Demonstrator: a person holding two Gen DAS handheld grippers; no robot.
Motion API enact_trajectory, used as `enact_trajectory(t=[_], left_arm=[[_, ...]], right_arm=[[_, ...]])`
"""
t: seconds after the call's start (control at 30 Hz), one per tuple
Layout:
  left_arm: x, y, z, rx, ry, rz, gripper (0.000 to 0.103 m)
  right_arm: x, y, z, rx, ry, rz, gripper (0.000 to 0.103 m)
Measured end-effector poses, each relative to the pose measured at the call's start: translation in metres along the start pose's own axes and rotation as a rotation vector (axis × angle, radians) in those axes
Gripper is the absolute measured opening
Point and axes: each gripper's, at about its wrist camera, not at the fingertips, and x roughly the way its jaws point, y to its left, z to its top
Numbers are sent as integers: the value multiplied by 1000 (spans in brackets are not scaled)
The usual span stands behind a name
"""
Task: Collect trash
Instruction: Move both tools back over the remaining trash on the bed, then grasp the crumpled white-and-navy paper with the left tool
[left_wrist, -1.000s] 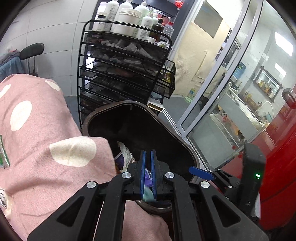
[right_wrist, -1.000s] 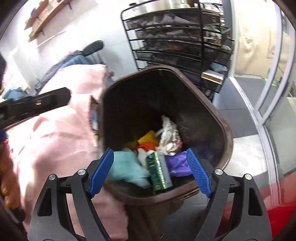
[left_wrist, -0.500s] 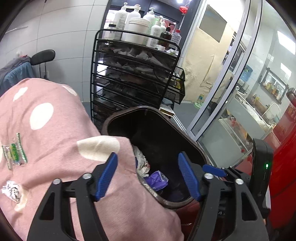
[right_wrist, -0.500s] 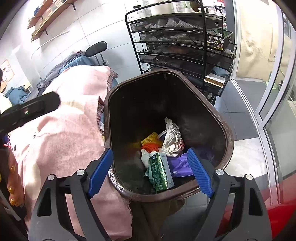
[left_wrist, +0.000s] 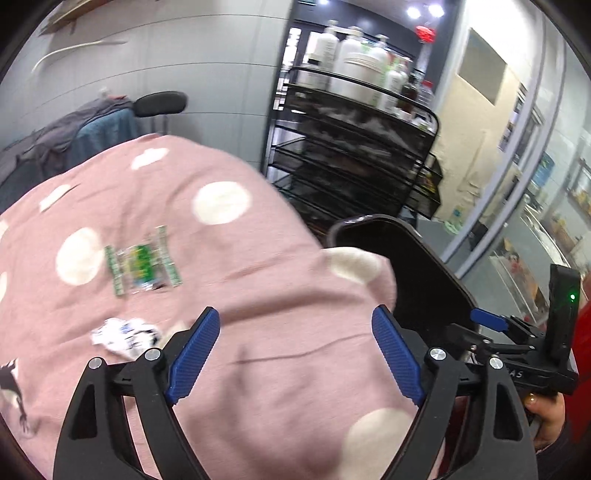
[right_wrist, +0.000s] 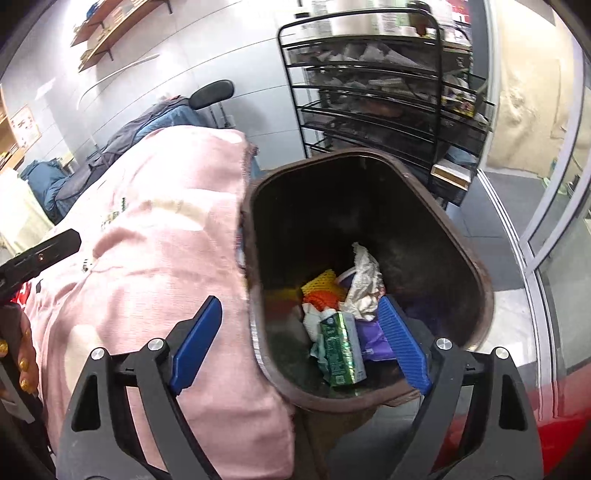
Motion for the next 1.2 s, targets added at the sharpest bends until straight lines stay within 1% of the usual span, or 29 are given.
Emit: enact_trajectory(t=[0.07, 0.3, 0.37, 0.5, 0.57, 0.7, 0.8, 0.93, 1.07, 1.1, 1.13, 1.2], left_arm=[[-5, 17, -3, -34, -1, 20, 83], [-17, 60, -14, -101, 9, 108, 83], [-17, 68, -15, -106, 17, 129, 83], [-15, 76, -19, -80, 35, 178, 81], [-13, 80, -19, -75, 50, 177, 80], [-3, 85, -16, -63, 84, 188, 71], [3, 90, -13, -65, 111, 186, 66], [15, 96, -10, -63, 157, 190, 63], [29, 97, -9, -33, 210, 196, 62], [32, 97, -9, -28, 222, 195, 60], [33, 97, -10, -29, 228, 192, 56], [35, 99, -11, -37, 237, 188, 51]], right_arm=[[0, 9, 2, -16, -1, 14, 86], [2, 45, 3, -89, -4, 63, 88], [3, 53, 3, -105, -3, 77, 88], [3, 69, 4, -136, -3, 100, 88], [3, 76, 4, -149, -3, 109, 89], [2, 90, 7, -175, -7, 124, 89], [0, 101, 8, -199, -12, 133, 89], [0, 115, 13, -232, -16, 146, 89], [0, 128, 19, -260, -19, 157, 89], [0, 131, 20, -267, -20, 161, 89], [1, 134, 21, -274, -19, 163, 89], [2, 139, 22, -283, -18, 168, 89]])
